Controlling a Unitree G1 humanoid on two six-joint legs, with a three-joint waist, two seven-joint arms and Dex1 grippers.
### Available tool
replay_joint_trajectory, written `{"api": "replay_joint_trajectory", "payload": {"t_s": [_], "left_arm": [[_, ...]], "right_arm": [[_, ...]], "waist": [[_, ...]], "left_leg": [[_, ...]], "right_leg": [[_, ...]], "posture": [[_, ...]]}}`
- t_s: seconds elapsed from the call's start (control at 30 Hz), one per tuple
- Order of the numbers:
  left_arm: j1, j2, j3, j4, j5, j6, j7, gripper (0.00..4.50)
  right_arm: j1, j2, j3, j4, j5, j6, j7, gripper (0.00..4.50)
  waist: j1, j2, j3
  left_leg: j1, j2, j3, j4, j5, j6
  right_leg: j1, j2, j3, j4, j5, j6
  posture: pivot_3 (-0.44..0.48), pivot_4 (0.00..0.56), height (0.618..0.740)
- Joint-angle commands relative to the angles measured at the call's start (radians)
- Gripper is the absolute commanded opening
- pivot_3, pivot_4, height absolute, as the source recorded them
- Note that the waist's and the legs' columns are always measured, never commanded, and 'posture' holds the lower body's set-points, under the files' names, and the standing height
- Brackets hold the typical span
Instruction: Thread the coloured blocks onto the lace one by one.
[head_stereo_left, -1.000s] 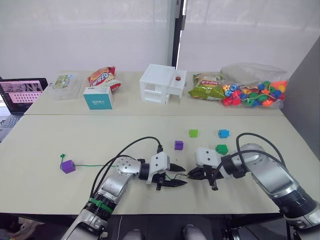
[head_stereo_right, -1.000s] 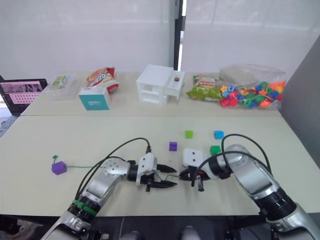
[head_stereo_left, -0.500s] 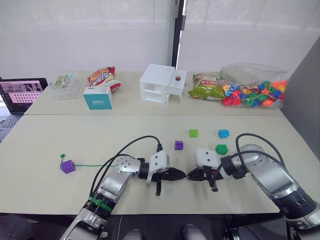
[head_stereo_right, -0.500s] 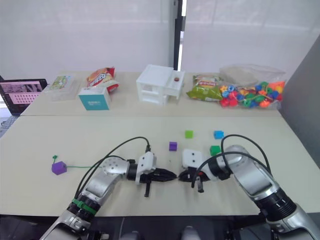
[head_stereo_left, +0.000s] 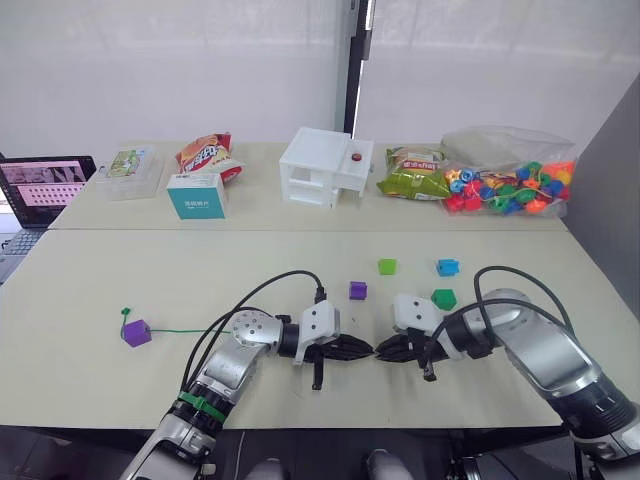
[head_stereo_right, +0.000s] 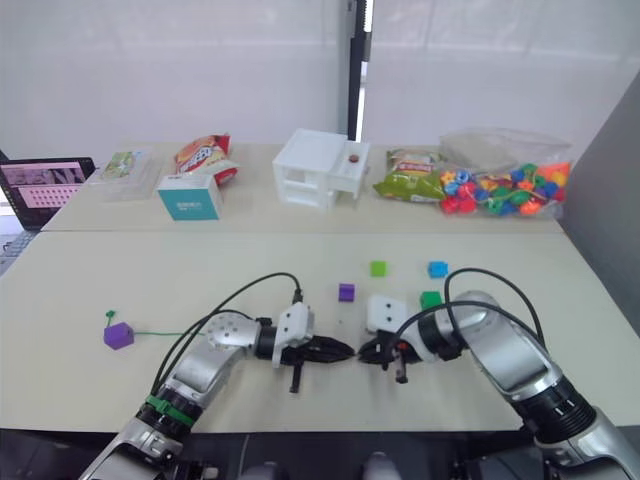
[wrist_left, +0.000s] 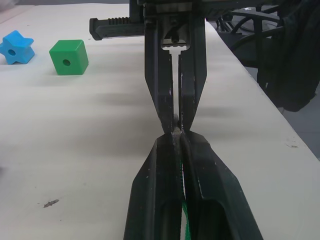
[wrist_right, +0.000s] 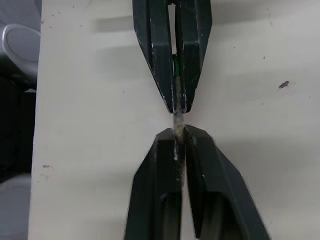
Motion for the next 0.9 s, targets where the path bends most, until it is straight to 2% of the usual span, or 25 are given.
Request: {"api": "replay_joint_trajectory", "payload": {"t_s": [0.03, 0.1, 0.2, 0.3, 0.43, 0.6, 0.73, 0.9], "left_arm": [[-0.010, -0.003, 0.003, -0.003, -0.009, -0.010, -0.009, 0.00], [-0.010, -0.002, 0.003, 0.000, -0.010, -0.012, -0.010, 0.00], [-0.009, 0.000, 0.006, 0.004, -0.012, -0.015, -0.016, 0.00], [-0.012, -0.002, 0.010, 0.019, -0.015, -0.023, -0.021, 0.00], [-0.020, -0.008, 0.018, 0.032, -0.022, -0.028, -0.029, 0.00], [-0.031, -0.016, 0.029, 0.051, -0.031, -0.034, -0.034, 0.00], [-0.030, -0.021, 0.038, 0.052, -0.034, -0.037, -0.030, 0.00], [-0.019, -0.029, 0.041, 0.034, -0.032, -0.033, -0.012, 0.00]], "right_arm": [[0.032, -0.066, -0.109, -0.085, 0.063, 0.046, 0.000, 1.70], [0.058, -0.081, -0.168, -0.118, 0.111, 0.085, -0.016, 2.39], [0.154, -0.106, -0.327, -0.177, 0.191, 0.147, -0.054, 3.42], [0.287, -0.033, -0.530, -0.207, 0.266, 0.177, -0.149, 4.43], [0.449, 0.096, -0.712, -0.228, 0.303, 0.114, -0.261, 4.48], [0.594, 0.303, -0.857, -0.236, 0.299, -0.047, -0.416, 4.48], [0.617, 0.393, -0.903, -0.208, 0.325, -0.110, -0.501, 4.48], [0.563, 0.386, -0.869, -0.093, 0.292, -0.175, -0.558, 4.48]], "waist": [[0.006, 0.000, 0.000], [0.006, 0.000, 0.000], [0.011, 0.000, 0.000], [0.017, 0.000, 0.000], [0.025, 0.000, 0.000], [0.023, 0.001, 0.000], [0.013, 0.002, -0.001], [0.006, 0.002, -0.001]], "left_leg": [[0.000, 0.000, 0.000, 0.000, 0.000, 0.000], [0.000, 0.000, 0.000, 0.000, 0.000, 0.000], [0.000, 0.000, 0.000, 0.000, 0.000, 0.000], [0.000, 0.000, 0.000, 0.000, 0.000, 0.000], [0.000, 0.000, 0.001, 0.000, 0.000, 0.000], [0.001, 0.000, 0.001, 0.000, 0.000, 0.000], [0.003, 0.000, 0.001, 0.000, 0.000, 0.000], [0.005, 0.000, 0.001, -0.001, 0.000, 0.000]], "right_leg": [[0.000, 0.000, 0.000, 0.000, 0.000, 0.000], [0.000, 0.000, 0.000, 0.000, 0.000, 0.000], [0.000, 0.000, 0.000, 0.000, 0.000, 0.000], [0.001, 0.000, 0.000, -0.001, 0.000, 0.000], [0.002, 0.000, 0.000, -0.001, 0.000, 0.001], [0.002, 0.000, 0.001, 0.000, 0.000, 0.001], [0.003, 0.000, 0.001, 0.000, 0.000, 0.001], [0.005, 0.000, 0.001, 0.000, 0.000, 0.001]], "posture": [[0.000, 0.150, 0.740], [0.000, 0.150, 0.740], [0.000, 0.150, 0.740], [0.000, 0.150, 0.740], [0.000, 0.150, 0.740], [0.000, 0.150, 0.740], [0.000, 0.150, 0.740], [0.000, 0.150, 0.740]]}}
